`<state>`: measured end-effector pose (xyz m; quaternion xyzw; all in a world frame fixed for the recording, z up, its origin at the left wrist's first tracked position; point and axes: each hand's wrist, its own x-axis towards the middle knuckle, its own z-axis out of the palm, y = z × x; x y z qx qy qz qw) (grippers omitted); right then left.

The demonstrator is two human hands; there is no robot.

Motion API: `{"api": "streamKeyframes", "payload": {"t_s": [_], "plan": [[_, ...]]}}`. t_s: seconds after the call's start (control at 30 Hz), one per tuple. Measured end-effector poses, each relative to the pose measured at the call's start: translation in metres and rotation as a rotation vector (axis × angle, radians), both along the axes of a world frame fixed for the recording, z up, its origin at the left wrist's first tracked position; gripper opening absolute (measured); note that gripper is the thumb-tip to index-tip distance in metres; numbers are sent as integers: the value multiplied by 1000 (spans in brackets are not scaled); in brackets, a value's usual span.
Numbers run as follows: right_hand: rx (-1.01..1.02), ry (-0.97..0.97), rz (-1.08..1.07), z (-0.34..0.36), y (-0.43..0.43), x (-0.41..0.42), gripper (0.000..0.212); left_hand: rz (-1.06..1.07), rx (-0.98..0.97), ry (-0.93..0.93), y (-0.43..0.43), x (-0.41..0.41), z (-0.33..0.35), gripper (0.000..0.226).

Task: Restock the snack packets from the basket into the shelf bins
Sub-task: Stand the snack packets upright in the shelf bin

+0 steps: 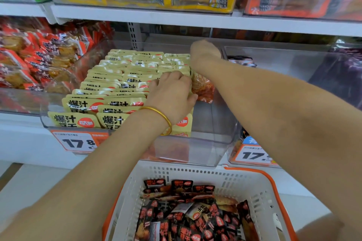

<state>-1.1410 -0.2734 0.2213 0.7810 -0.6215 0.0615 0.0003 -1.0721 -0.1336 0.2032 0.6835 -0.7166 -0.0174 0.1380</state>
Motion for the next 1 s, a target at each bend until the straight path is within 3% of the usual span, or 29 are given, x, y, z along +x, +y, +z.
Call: {"api": "streamKeyframes", "payload": {"t_s": [0.13,0.33,0.43,0.67,1.0], "plan": [[-107,-18,-35,-11,2,-4,30,1,-3,0,0,0,-1,41],[-56,-398,-155,-23,14,-3,38,0,-14,8,0,1,-3,40],[-132,-443,-156,-33,27,-2,37,-2,-18,17,0,4,-2,38],[119,-311,-105,-49,24,-5,32,5,-60,16,2,13,-4,35],[379,-116,-68,-71,33,-8,58,-21,-68,-53,0,14,-8,36]]}}
